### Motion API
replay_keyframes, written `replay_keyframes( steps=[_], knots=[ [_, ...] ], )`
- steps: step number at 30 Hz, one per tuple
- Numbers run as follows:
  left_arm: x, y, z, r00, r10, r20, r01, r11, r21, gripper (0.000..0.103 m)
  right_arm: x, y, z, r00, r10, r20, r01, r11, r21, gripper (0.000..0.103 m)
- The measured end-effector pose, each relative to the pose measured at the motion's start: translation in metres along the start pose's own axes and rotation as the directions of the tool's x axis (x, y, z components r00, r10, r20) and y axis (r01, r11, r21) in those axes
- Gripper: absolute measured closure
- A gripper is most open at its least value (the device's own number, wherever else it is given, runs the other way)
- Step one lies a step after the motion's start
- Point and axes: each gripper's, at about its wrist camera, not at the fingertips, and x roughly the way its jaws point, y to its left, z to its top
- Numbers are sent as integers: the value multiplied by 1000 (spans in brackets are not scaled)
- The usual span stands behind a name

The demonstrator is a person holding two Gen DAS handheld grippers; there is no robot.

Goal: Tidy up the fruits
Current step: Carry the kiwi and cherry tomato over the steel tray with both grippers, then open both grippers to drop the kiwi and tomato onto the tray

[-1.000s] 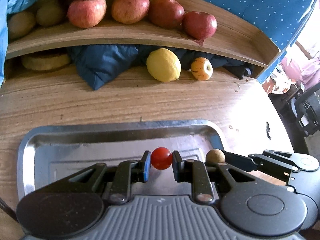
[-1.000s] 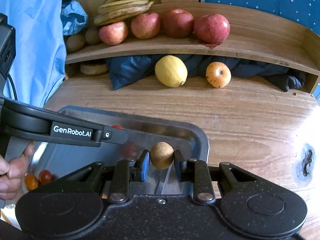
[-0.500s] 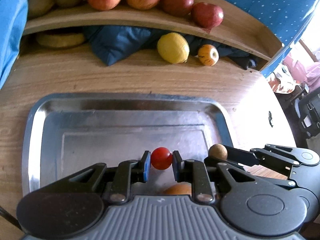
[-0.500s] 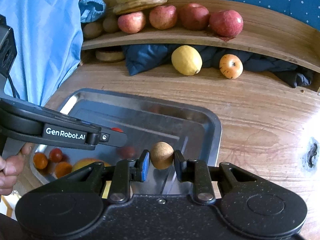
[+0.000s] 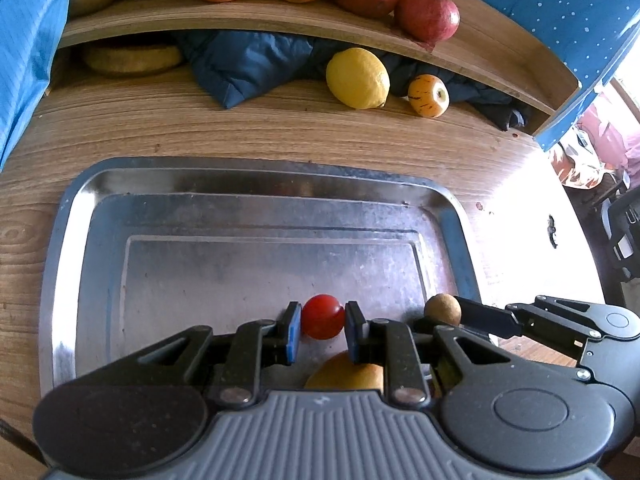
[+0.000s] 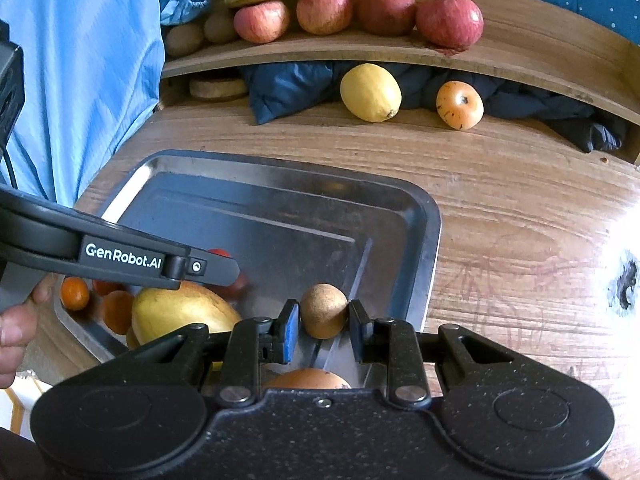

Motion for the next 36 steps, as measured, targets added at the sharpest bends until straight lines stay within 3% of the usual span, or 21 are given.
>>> replay_keyframes(
  steps=[8, 12, 24, 32, 36],
  knots=[
    [-1, -3, 1, 1000, 20, -1, -20, 1000, -3, 78, 0, -3, 0, 1000, 6, -7, -6, 1000, -8, 72],
    [-4, -4, 1, 1000, 25, 8, -25, 1000, -5, 74, -2, -3, 0, 1000, 0, -1, 0, 1000, -6, 64],
    [-32, -4, -3, 998, 35, 52, -35, 999, -7, 49, -26, -1, 2, 999, 4, 51, -4, 1000, -16, 45],
    [-64, 13, -14, 995, 62, 72, -60, 998, -23, 19, -43, 5, -3, 997, 17, 75, -15, 1000, -17, 27],
    [-78, 22, -21, 994, 89, 58, -87, 996, -26, 13, -54, 9, -6, 996, 24, 86, -22, 1000, -23, 17]
  ],
)
